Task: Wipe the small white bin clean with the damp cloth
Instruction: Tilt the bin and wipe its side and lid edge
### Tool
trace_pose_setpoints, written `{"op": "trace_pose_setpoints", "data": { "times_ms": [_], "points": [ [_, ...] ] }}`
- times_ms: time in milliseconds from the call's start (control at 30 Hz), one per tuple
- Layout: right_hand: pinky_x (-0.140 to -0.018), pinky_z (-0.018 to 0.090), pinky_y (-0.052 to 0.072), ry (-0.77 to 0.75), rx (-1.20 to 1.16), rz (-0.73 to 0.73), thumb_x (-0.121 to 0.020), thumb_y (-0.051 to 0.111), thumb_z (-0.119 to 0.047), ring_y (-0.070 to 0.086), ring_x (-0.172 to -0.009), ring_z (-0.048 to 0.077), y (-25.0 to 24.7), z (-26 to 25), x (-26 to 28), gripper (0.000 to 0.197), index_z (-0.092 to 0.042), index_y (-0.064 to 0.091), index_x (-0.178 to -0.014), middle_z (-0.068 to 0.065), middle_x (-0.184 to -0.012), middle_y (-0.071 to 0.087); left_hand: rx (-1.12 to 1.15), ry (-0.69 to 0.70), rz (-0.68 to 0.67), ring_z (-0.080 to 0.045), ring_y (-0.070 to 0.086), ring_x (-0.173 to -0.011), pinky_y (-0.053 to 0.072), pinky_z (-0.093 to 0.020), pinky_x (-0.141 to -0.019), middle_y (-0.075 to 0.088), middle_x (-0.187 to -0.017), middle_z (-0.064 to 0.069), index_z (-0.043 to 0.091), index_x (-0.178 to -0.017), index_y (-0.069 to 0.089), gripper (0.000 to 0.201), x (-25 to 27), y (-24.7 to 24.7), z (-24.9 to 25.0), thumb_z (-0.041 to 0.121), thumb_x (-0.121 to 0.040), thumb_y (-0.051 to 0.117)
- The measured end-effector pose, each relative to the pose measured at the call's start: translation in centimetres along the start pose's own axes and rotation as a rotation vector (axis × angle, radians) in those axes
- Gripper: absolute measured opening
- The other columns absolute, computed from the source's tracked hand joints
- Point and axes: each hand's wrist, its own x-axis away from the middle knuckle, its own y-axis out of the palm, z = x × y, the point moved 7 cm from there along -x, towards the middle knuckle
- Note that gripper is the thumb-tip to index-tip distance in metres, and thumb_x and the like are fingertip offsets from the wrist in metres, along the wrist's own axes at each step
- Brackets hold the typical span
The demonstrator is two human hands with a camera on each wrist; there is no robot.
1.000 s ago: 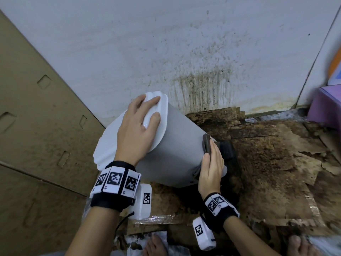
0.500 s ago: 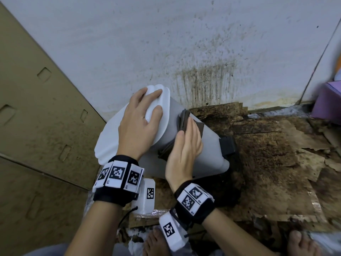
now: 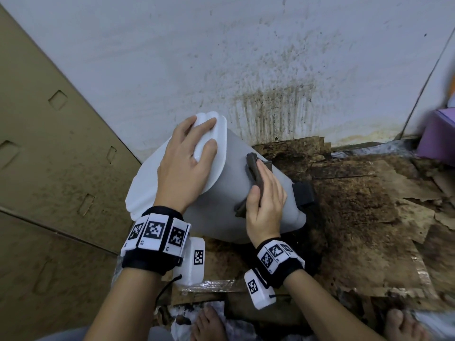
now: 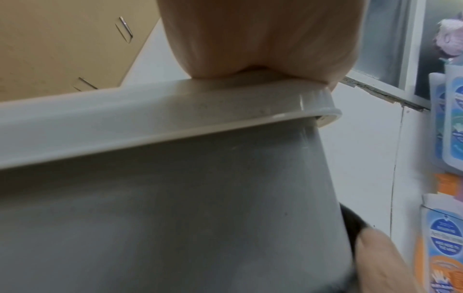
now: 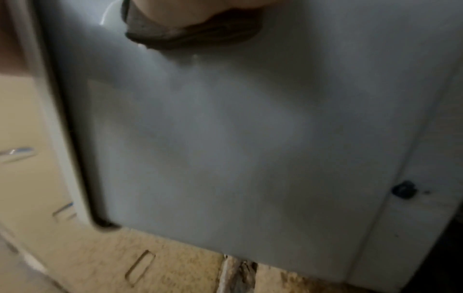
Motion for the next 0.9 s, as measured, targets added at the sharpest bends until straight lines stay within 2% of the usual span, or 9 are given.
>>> {"op": "trace_pose_setpoints", "data": {
  "times_ms": [100,267,333,433,500,667,767,833,900],
  "points": [
    [-0.106,0.04,0.045,0.217,-0.17,0.047,-0.106,0.036,-0.03,0.057,-0.121,0.014,-0.6,1.8,-1.2,0.036,-0.016,0.06,-0.129,-0.004,-0.126,0.064,0.0,-0.015,0.008,0.0,0.036,-0.138,0.041,-0.041,-0.101,0.036,-0.152,0.021,0.05,-0.137,0.052,0.039,-0.1,-0.3,-0.3,0.045,-0.099,0.042],
    [-0.083,0.021,0.05,0.385,-0.254,0.074,-0.108,0.039,-0.028,0.064,-0.094,0.001,-1.5,2.8,-3.7,0.034,-0.009,0.065,-0.116,-0.003,-0.098,0.07,-0.003,-0.021,0.021,0.001,0.037,-0.138,0.033,-0.032,-0.097,0.037,-0.151,0.021,0.049,-0.136,0.052,0.039,0.2,-0.7,-0.6,0.042,-0.099,0.042],
    [-0.086,0.023,0.049,0.478,-0.319,0.098,-0.108,0.039,-0.031,0.064,-0.094,-0.002,-1.6,3.6,-4.4,0.036,-0.01,0.068,-0.112,-0.007,-0.097,0.07,-0.001,-0.015,0.023,0.001,0.038,-0.137,0.033,-0.032,-0.097,0.038,-0.151,0.021,0.049,-0.136,0.053,0.04,0.3,-0.8,-0.6,0.043,-0.098,0.042],
    [-0.093,0.033,0.05,0.611,-0.519,0.097,-0.106,0.04,-0.04,0.065,-0.092,0.008,-1.3,4.0,-5.2,0.037,-0.018,0.068,-0.105,-0.01,-0.09,0.069,-0.005,-0.005,0.025,0.0,0.038,-0.138,0.039,-0.035,-0.099,0.038,-0.151,0.021,0.05,-0.137,0.052,0.04,0.5,-0.8,-0.5,0.043,-0.099,0.042],
    [-0.093,0.035,0.052,0.668,-0.651,0.059,-0.107,0.04,-0.04,0.066,-0.09,0.01,-1.1,2.5,-5.9,0.04,-0.013,0.069,-0.105,-0.011,-0.086,0.069,-0.014,0.014,0.029,-0.002,0.037,-0.139,0.041,-0.038,-0.102,0.038,-0.152,0.019,0.049,-0.14,0.049,0.042,0.5,-0.5,-0.2,0.044,-0.099,0.041],
    [-0.109,0.044,0.046,0.646,-0.839,-0.085,-0.105,0.041,-0.046,0.064,-0.12,0.019,-0.8,-2.2,-7.9,0.046,-0.016,0.064,-0.13,0.001,-0.124,0.07,-0.031,0.095,-0.005,-0.007,0.033,-0.145,0.035,-0.036,-0.112,0.037,-0.158,0.013,0.035,-0.155,0.034,0.058,0.5,1.2,1.6,0.048,-0.099,0.041],
    [-0.094,0.036,0.045,0.518,-0.722,-0.181,-0.104,0.042,-0.047,0.062,-0.098,0.014,-1.6,-4.5,-8.9,0.036,-0.023,0.068,-0.103,-0.011,-0.093,0.068,-0.005,0.099,-0.012,-0.011,0.035,-0.145,0.031,-0.037,-0.119,0.041,-0.158,0.005,0.018,-0.153,0.038,0.061,1.0,2.5,3.4,0.047,-0.099,0.04],
    [-0.074,0.035,0.044,0.442,-0.585,-0.22,-0.105,0.041,-0.044,0.053,-0.075,0.015,-2.7,-5.4,-9.5,0.038,-0.021,0.064,-0.086,-0.005,-0.071,0.052,0.104,0.12,-0.01,-0.011,0.04,-0.141,0.032,-0.035,-0.118,0.047,-0.152,0.002,0.014,-0.148,0.045,0.055,1.3,3.1,4.8,0.041,-0.101,0.039],
    [-0.066,0.038,0.039,0.405,-0.501,-0.236,-0.105,0.041,-0.043,0.046,-0.066,0.019,-3.7,-5.2,-9.9,0.042,-0.017,0.054,-0.074,0.003,-0.068,0.042,0.285,0.081,0.017,-0.006,0.047,-0.133,0.036,-0.028,-0.113,0.055,-0.142,0.004,0.014,-0.141,0.052,0.045,1.4,3.3,5.5,0.032,-0.102,0.04]
  ]
}}
